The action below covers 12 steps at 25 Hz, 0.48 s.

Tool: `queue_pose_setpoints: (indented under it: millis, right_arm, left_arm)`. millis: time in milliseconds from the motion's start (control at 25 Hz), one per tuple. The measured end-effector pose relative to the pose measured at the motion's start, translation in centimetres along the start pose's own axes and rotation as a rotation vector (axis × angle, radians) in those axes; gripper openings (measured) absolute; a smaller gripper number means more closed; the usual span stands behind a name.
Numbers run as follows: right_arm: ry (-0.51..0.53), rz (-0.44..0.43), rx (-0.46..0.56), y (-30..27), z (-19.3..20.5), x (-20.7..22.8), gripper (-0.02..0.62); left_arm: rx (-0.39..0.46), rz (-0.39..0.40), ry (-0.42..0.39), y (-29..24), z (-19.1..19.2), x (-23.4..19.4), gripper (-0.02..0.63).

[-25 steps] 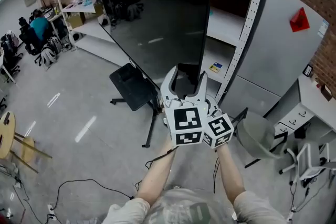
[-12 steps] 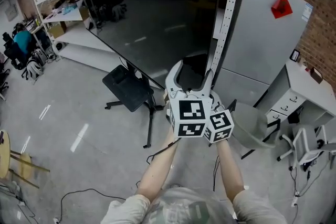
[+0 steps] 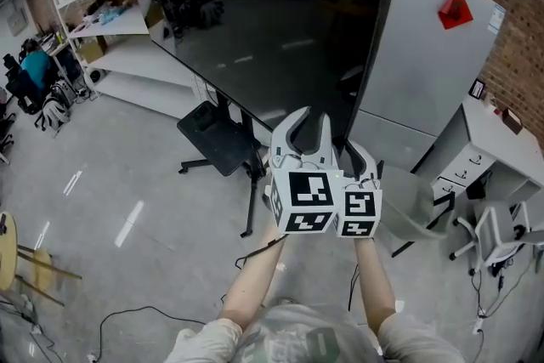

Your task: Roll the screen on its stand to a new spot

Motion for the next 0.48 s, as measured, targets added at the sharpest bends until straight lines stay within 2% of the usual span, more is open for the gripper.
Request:
queue_pose_setpoints:
  millis: [40, 120, 240, 320, 480]
  right_arm:
    - [-0.014, 0.041, 0.035, 0.8, -0.7, 0.2, 0.104]
    - [-0.051, 0.058, 0.140, 2.7, -2.4, 0.1, 0.039]
    - [-0.037, -0.028, 0.283, 4.6, -5.4, -2.0, 0.031]
    - [-0.002, -0.087, 0.320, 4.5, -7.0, -3.5, 0.031]
    - [-0.037, -0.188, 0.347, 3.0, -8.4, -5.8, 0.031]
  left_arm:
    - [0.007, -0.024, -0.007, 0.3, -0.1, -0.6, 0.066]
    - [0.026, -0.036, 0.024, 0.9, -0.4, -1.9, 0.044]
    - [0.055, -0.050, 0.089, 2.0, -0.5, -3.9, 0.032]
    - [0.070, -0.076, 0.106, 2.8, -0.6, -5.0, 0.028]
    - [0.119, -0.130, 0.123, 5.0, -0.7, -6.7, 0.020]
Point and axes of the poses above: the fingertips, and each gripper's own axes: y backward along the fingers, x to its right, z out of its underside, the point moved 8 cm from there along y, backward along the fingers, and after that the axes turned 7 degrees about -x, right-handed, at the moved point
